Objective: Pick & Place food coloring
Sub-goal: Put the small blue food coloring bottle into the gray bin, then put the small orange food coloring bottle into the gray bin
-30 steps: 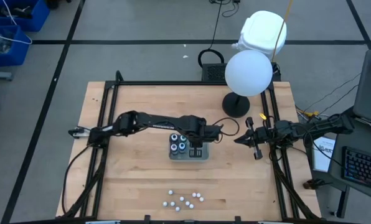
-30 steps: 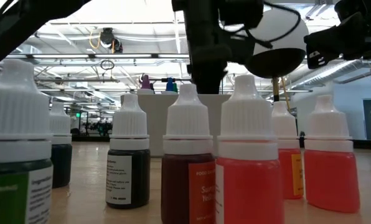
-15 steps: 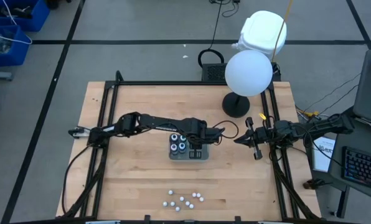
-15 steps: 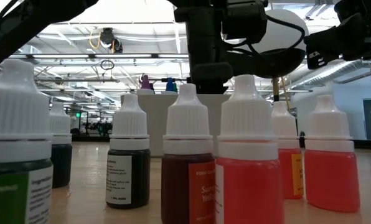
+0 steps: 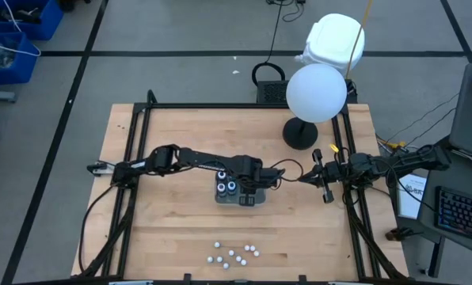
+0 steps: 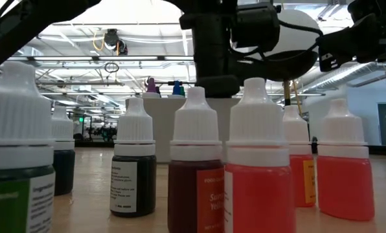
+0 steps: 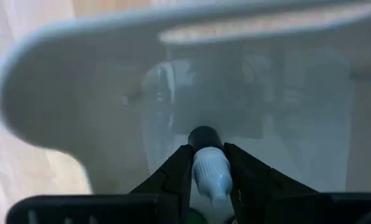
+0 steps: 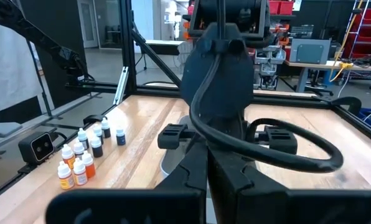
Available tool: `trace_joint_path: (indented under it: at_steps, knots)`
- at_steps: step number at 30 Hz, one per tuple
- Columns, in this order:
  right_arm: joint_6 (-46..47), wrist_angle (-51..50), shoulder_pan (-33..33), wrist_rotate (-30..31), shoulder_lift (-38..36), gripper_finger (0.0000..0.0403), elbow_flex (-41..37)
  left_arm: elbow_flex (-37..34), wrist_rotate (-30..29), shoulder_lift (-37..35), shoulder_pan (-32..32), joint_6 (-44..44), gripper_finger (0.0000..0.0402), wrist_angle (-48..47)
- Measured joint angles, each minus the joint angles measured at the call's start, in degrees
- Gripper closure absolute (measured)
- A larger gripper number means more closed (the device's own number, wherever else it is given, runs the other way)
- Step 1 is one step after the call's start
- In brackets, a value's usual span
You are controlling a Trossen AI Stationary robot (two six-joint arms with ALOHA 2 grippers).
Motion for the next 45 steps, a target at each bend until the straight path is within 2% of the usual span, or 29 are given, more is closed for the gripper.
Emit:
trace_joint_path:
  at_steps: [3, 20, 30, 33, 40, 45]
  knots:
    - [0.0, 0.0, 0.0, 0.0, 0.0, 0.0403, 0.0, -1.6, 0.9, -0.1, 0.0, -0.1, 0.0314, 1.8]
    - [0.0, 0.0, 0.0, 0.0, 0.0, 0.0403, 0.0, -1.7, 0.5, -0.1, 0.1, 0.1, 0.0313, 2.4]
    - [0.0, 0.1, 0.0, 0.0, 0.0, 0.0403, 0.0, -1.7, 2.4, -0.1, 0.2, 0.8, 0.0312, 2.5]
    - [0.0, 0.1, 0.0, 0.0, 0.0, 0.0403, 0.0, -0.9, 2.2, -0.1, 0.2, 0.9, 0.0293, 2.3]
    - [0.0, 0.1, 0.0, 0.0, 0.0, 0.0403, 0.0, 2.4, 2.6, 0.0, 0.2, 0.5, 0.0206, 0.3]
    - [-0.2, 0.1, 0.0, 0.0, 0.0, 0.0403, 0.0, 8.6, 1.5, 0.0, 0.2, -0.8, 0.0177, -8.7]
